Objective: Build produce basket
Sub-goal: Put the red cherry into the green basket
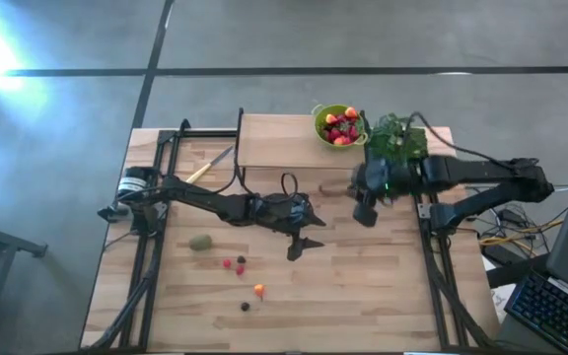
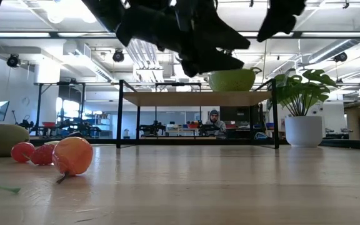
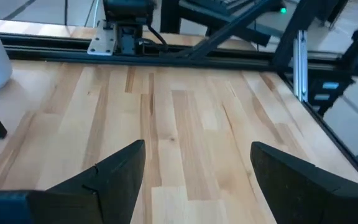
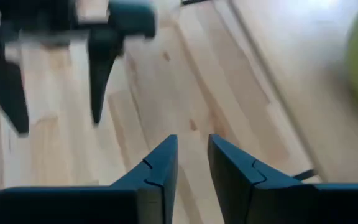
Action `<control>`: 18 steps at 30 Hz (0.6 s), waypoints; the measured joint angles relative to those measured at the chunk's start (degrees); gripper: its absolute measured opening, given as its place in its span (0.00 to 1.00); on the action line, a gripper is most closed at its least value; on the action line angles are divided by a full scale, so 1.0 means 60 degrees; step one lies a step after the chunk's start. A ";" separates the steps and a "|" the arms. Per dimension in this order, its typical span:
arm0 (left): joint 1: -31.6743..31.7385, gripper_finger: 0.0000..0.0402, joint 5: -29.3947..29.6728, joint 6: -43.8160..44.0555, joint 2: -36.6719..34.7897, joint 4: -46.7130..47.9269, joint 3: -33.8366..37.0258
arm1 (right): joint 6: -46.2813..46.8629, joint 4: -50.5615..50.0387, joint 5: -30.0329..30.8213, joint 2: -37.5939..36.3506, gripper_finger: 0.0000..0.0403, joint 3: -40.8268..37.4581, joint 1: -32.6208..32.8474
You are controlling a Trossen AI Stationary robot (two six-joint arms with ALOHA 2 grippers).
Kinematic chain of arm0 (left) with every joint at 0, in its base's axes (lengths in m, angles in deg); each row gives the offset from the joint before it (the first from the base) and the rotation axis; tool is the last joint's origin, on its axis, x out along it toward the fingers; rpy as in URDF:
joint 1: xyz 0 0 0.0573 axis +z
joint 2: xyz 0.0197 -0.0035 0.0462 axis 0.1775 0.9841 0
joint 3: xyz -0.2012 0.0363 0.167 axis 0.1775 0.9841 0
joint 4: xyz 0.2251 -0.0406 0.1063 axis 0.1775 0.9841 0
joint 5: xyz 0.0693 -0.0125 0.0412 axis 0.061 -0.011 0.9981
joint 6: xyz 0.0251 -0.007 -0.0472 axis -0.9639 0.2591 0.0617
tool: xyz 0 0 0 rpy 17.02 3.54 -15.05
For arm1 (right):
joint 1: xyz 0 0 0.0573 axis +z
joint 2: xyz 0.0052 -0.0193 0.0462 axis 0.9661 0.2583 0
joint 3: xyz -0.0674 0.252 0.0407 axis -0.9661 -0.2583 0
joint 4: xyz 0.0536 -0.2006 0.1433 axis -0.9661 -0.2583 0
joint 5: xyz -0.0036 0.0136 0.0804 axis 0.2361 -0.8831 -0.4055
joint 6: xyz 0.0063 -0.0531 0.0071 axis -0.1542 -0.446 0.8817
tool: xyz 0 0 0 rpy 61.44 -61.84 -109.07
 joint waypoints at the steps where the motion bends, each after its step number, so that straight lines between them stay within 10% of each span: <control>1: -0.0050 0.74 0.0038 -0.0085 -0.0129 0.0220 0.0000 | 0.0193 0.0101 0.0234 -0.0075 0.19 -0.0225 0.0297; 18: -0.2606 0.74 0.2724 0.1640 -0.1574 0.6467 0.0000 | 0.1587 0.2332 0.2250 -0.0332 0.15 -0.2991 0.2163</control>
